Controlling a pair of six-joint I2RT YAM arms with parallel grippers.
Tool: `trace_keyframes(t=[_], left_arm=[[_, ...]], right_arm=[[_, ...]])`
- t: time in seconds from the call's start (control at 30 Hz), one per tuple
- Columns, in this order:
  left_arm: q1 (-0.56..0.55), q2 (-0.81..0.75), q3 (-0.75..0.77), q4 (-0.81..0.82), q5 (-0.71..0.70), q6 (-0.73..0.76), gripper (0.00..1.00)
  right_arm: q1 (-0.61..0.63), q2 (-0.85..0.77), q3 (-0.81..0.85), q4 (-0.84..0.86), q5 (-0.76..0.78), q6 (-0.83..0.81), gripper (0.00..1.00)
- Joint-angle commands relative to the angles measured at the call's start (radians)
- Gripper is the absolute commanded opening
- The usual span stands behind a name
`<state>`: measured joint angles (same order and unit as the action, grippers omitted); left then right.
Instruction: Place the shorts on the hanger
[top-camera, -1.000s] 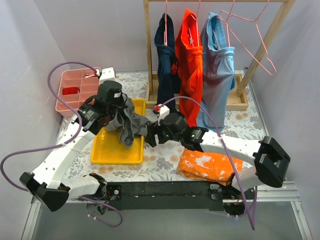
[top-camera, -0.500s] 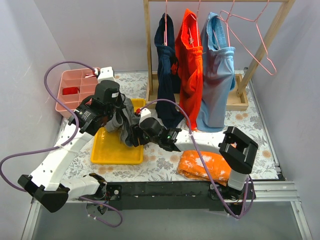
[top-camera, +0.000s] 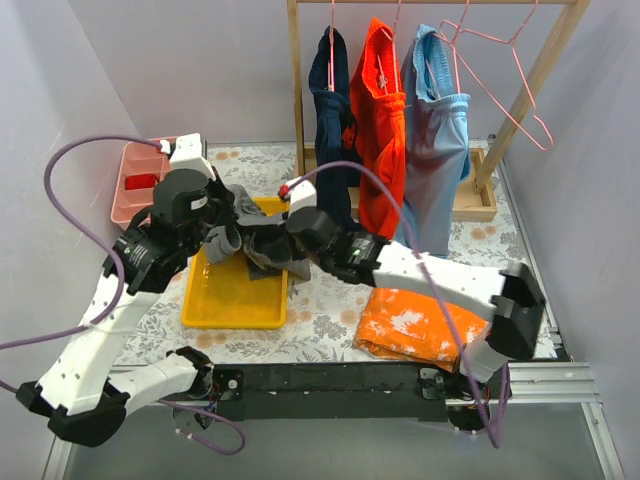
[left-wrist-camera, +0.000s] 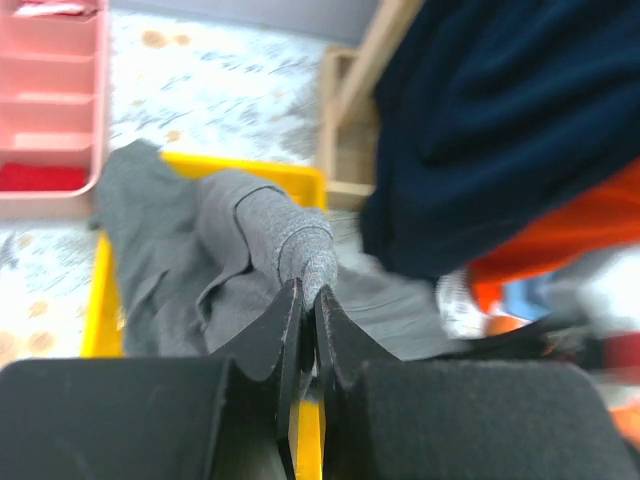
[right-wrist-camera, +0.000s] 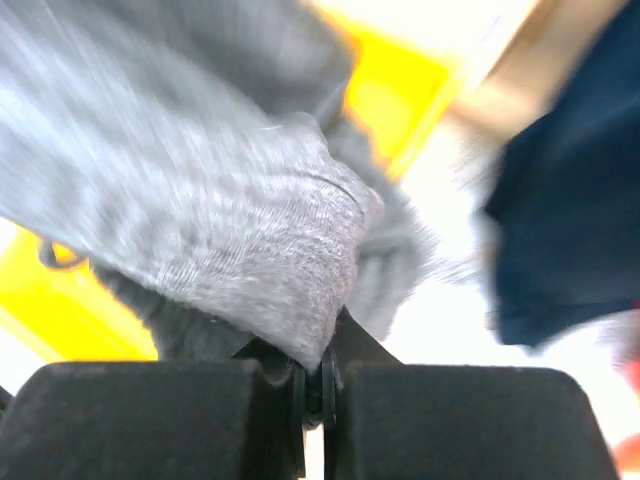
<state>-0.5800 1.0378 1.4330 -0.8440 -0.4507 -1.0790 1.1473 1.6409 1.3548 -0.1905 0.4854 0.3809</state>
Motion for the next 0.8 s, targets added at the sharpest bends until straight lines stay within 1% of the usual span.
trace_keyframes(t=[0.0,0.07,0.1,0.13,0.17,0.23,0.3,0.33,0.37,0.4,0.43,0.47,0.5,0.53,0.57,0.6,0.63,0.67,0.7,0.73,0.77], left_arm=[[0.002,-0.070,-0.051,0.083,0.223,0.028,0.00],[0.002,-0.074,-0.081,0.109,0.274,0.014,0.00],[0.002,-0.078,-0.120,0.127,0.315,0.005,0.00],[0.002,-0.085,-0.137,0.149,0.387,-0.002,0.00],[0.002,-0.090,-0.155,0.170,0.420,-0.016,0.00],[0.002,-0.081,-0.186,0.216,0.487,-0.033,0.00],[0.002,-0.070,-0.200,0.235,0.492,-0.042,0.00],[0.002,-0.062,-0.227,0.243,0.497,-0.050,0.00],[0.002,-0.052,-0.242,0.249,0.500,-0.058,0.00],[0.002,-0.042,-0.261,0.255,0.504,-0.068,0.00],[0.002,-0.038,-0.278,0.258,0.515,-0.078,0.00],[0.002,-0.027,-0.323,0.261,0.520,-0.102,0.02],[0.002,-0.024,-0.350,0.269,0.520,-0.119,0.08],[0.002,-0.021,-0.374,0.276,0.527,-0.131,0.13],[0.002,-0.019,-0.434,0.286,0.529,-0.168,0.19],[0.002,-0.021,-0.460,0.295,0.526,-0.186,0.26],[0.002,-0.021,-0.486,0.299,0.524,-0.203,0.27],[0.000,-0.022,-0.534,0.312,0.523,-0.232,0.30],[-0.001,-0.036,-0.558,0.316,0.521,-0.251,0.37],[-0.004,-0.044,-0.578,0.322,0.521,-0.263,0.48],[-0.010,-0.051,-0.597,0.339,0.526,-0.272,0.52]], right_arm=[[-0.001,-0.206,0.217,-0.199,0.206,-0.169,0.01],[-0.001,-0.220,0.323,-0.288,0.220,-0.210,0.01],[-0.001,-0.214,0.369,-0.337,0.232,-0.215,0.01],[0.000,-0.204,0.413,-0.410,0.243,-0.221,0.01],[0.000,-0.196,0.493,-0.449,0.248,-0.230,0.01],[0.000,-0.176,0.541,-0.496,0.283,-0.244,0.01],[-0.009,-0.168,0.538,-0.524,0.301,-0.251,0.01],[-0.023,-0.164,0.532,-0.538,0.286,-0.241,0.01],[-0.041,-0.159,0.523,-0.564,0.260,-0.225,0.01],[-0.085,-0.153,0.483,-0.570,0.228,-0.209,0.01],[-0.102,-0.156,0.454,-0.567,0.172,-0.189,0.01],[-0.118,-0.162,0.413,-0.557,0.148,-0.188,0.01],[-0.154,-0.173,0.339,-0.519,0.101,-0.183,0.01],[-0.175,-0.176,0.304,-0.501,0.073,-0.177,0.01],[-0.196,-0.174,0.279,-0.486,0.044,-0.174,0.01],[-0.231,-0.162,0.253,-0.475,0.006,-0.169,0.01],[-0.241,-0.155,0.248,-0.472,-0.007,-0.171,0.01],[-0.247,-0.147,0.247,-0.472,-0.013,-0.172,0.01],[-0.256,-0.132,0.245,-0.466,-0.028,-0.171,0.01],[-0.261,-0.122,0.245,-0.461,-0.039,-0.175,0.01],[-0.265,-0.115,0.247,-0.460,-0.050,-0.178,0.01]])
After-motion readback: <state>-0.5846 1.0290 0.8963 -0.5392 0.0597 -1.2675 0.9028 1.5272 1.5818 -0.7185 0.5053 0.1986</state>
